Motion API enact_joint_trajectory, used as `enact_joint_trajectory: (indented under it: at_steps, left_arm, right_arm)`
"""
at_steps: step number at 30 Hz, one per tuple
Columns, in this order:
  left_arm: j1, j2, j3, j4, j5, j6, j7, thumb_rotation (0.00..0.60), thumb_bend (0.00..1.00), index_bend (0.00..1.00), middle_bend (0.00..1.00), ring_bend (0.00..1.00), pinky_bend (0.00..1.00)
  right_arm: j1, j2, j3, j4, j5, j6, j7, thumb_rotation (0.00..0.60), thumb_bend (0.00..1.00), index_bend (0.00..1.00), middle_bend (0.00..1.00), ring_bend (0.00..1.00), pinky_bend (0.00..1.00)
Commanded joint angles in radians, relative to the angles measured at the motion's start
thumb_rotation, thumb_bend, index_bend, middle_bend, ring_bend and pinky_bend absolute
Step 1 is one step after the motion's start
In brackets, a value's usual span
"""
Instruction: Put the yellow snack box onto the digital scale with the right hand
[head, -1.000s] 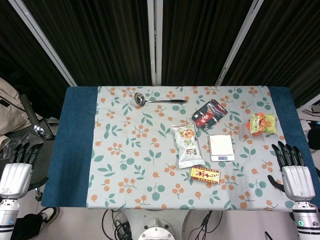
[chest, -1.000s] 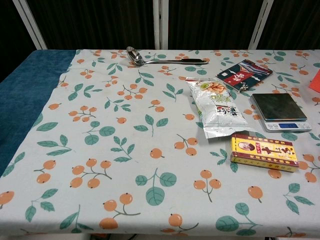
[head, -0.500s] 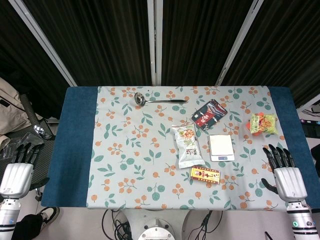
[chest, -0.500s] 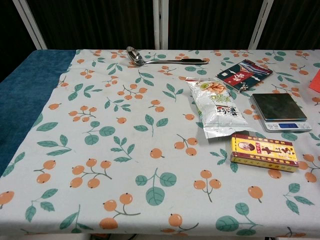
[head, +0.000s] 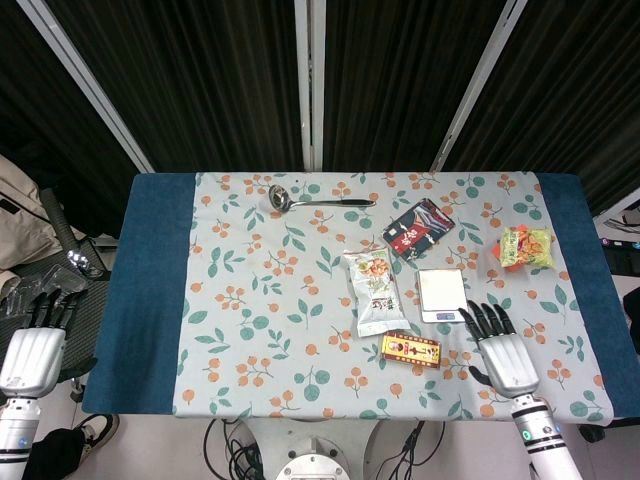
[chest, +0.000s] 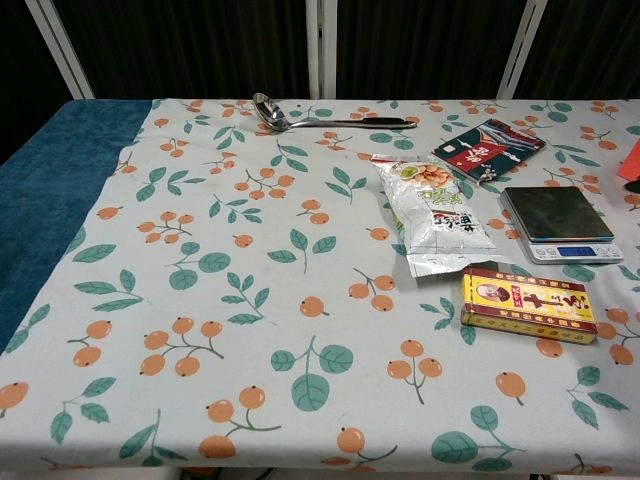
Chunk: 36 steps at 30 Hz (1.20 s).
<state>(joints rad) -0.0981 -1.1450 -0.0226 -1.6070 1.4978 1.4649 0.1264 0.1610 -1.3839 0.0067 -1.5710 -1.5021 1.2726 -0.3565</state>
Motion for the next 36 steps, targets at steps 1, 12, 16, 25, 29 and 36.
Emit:
enact_joint_trajectory:
  at_steps: [1, 12, 16, 25, 29, 36]
  left_arm:
    - [0.003, 0.003, 0.002, 0.002, -0.004, -0.001, -0.006, 0.6, 0.05, 0.07, 0.1, 0.0, 0.0]
    - [0.014, 0.013, 0.01, 0.017, -0.005, 0.0, -0.052, 0.6, 0.05, 0.07, 0.1, 0.0, 0.0]
    - [0.019, 0.017, 0.012, 0.023, -0.004, 0.004, -0.067, 0.6, 0.05, 0.07, 0.1, 0.0, 0.0]
    - [0.027, 0.016, 0.016, 0.047, -0.006, 0.002, -0.102, 0.6, 0.05, 0.07, 0.1, 0.0, 0.0]
    - [0.03, 0.016, 0.018, 0.054, -0.004, 0.005, -0.112, 0.6, 0.05, 0.07, 0.1, 0.0, 0.0]
    - [0.037, 0.019, 0.021, 0.056, 0.0, 0.011, -0.118, 0.6, 0.05, 0.07, 0.1, 0.0, 0.0]
  right_arm:
    - [0.024, -0.038, 0.006, -0.017, 0.024, -0.032, -0.043, 0.6, 0.06, 0.0, 0.0, 0.0, 0.0]
    - [0.051, -0.097, -0.003, -0.051, 0.054, -0.068, -0.087, 0.6, 0.06, 0.0, 0.07, 0.0, 0.0]
    - [0.055, -0.115, -0.011, -0.046, 0.07, -0.081, -0.106, 0.6, 0.06, 0.0, 0.07, 0.0, 0.0]
    - [0.061, -0.147, -0.01, -0.031, 0.109, -0.088, -0.122, 0.6, 0.1, 0.0, 0.15, 0.03, 0.0]
    - [0.065, -0.161, -0.008, -0.022, 0.136, -0.097, -0.139, 0.6, 0.15, 0.0, 0.21, 0.06, 0.0]
    - [0.072, -0.173, -0.013, -0.017, 0.143, -0.102, -0.138, 0.6, 0.23, 0.0, 0.27, 0.06, 0.0]
